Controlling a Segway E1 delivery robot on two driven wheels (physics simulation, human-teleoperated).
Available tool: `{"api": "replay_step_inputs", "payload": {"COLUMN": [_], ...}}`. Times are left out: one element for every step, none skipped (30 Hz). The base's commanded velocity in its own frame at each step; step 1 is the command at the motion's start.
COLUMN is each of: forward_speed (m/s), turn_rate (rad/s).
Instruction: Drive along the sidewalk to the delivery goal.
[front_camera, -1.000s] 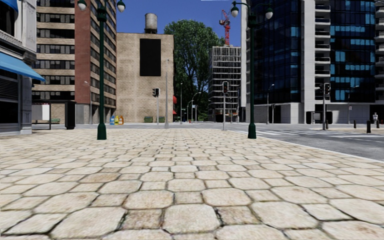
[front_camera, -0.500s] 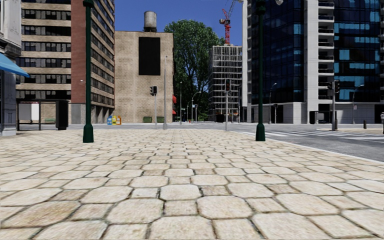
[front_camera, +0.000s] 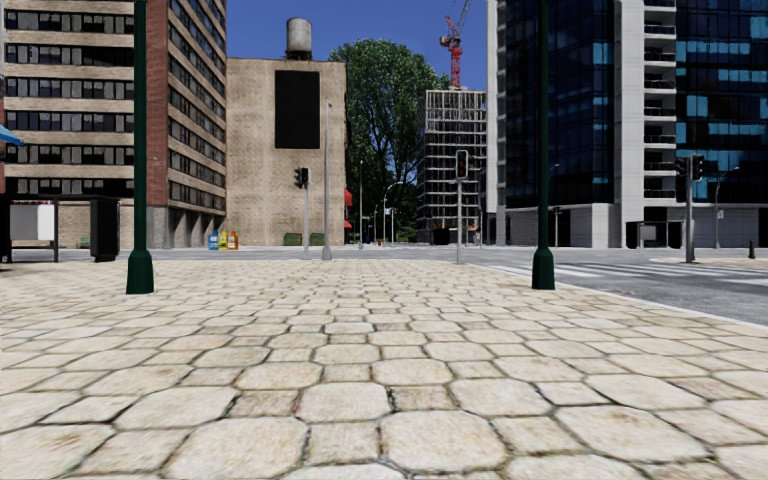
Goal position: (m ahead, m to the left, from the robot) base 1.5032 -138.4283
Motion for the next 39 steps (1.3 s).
{"api": "replay_step_inputs", "payload": {"forward_speed": [2.0,2.0,2.0,2.0,2.0,2.0,2.0,2.0,2.0,2.0,2.0,2.0,2.0,2.0,2.0,2.0,2.0,2.0,2.0,2.0,2.0,2.0,2.0,2.0,2.0,2.0,2.0,2.0,2.0,2.0,2.0,2.0,2.0,2.0,2.0,2.0,2.0,2.0,2.0], "turn_rate": [0.0,0.0,0.0,0.0,0.0,0.0,0.0,0.0,0.0,0.0,0.0,0.0,0.0,0.0,0.0,0.0,0.0,0.0,0.0,0.0,0.0,0.0,0.0,0.0,0.0,0.0,0.0,0.0,0.0,0.0,0.0,0.0,0.0,0.0,0.0,0.0,0.0,0.0,0.0]}}
